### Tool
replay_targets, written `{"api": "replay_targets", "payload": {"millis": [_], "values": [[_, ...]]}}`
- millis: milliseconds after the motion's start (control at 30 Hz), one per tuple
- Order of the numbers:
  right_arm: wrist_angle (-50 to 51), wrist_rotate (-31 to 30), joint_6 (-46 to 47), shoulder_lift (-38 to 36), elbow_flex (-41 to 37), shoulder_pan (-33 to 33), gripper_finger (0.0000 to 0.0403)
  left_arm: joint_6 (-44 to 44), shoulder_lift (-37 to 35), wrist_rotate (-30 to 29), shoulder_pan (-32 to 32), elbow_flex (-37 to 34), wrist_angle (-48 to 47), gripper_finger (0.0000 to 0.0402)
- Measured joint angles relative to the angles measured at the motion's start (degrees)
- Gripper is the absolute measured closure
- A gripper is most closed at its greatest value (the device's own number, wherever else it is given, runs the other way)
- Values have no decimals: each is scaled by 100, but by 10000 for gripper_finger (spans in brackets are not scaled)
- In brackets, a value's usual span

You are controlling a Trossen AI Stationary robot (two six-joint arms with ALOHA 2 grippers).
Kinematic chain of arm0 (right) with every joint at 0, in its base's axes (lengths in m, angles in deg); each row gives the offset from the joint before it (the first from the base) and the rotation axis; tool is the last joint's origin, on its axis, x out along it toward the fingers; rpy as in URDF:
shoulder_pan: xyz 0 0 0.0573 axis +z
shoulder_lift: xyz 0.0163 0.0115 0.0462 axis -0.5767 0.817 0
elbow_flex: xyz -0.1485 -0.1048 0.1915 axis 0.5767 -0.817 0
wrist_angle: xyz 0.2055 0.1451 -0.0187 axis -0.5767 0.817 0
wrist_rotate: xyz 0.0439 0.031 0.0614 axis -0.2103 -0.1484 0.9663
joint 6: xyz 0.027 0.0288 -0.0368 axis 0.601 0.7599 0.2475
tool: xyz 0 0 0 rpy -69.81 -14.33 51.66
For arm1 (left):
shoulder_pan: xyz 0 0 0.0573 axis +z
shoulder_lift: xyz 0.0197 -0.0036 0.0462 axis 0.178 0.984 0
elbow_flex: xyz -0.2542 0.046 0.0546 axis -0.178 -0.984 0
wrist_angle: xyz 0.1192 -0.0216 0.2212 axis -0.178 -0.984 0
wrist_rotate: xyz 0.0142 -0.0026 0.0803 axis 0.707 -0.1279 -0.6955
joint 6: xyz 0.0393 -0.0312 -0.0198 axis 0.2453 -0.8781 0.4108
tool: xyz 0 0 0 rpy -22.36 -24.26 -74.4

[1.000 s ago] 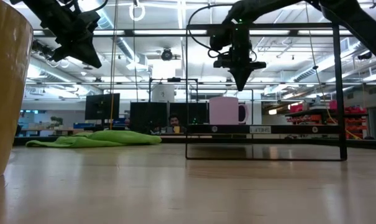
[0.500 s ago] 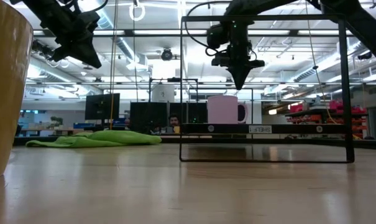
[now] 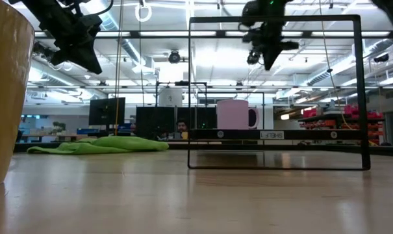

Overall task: Stack small to large cups/mugs on shelf
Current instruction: Move the shelf to the center of the table

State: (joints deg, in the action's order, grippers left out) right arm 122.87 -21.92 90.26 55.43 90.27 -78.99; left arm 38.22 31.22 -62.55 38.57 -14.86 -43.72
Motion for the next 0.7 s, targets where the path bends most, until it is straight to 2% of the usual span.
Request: {"api": "replay_targets", "payload": {"millis": [133,333,433,567,700], "values": [[5,334,126,-781,-818,-6,402,2,0,0,0,0,6,376],[-133,668,654,-2166,-2822,189,402,-2,0,0,2,0,9,383],[-653,855,1116,-2832,-3824,330,402,0,0,0,0,0,26,382],[-1653,1651,1739,-3427,-5059,608,402,-1,0,1,1,0,92,376],[-2521,1681,2168,-3617,-6105,925,403,-2,0,0,0,0,92,372]]}}
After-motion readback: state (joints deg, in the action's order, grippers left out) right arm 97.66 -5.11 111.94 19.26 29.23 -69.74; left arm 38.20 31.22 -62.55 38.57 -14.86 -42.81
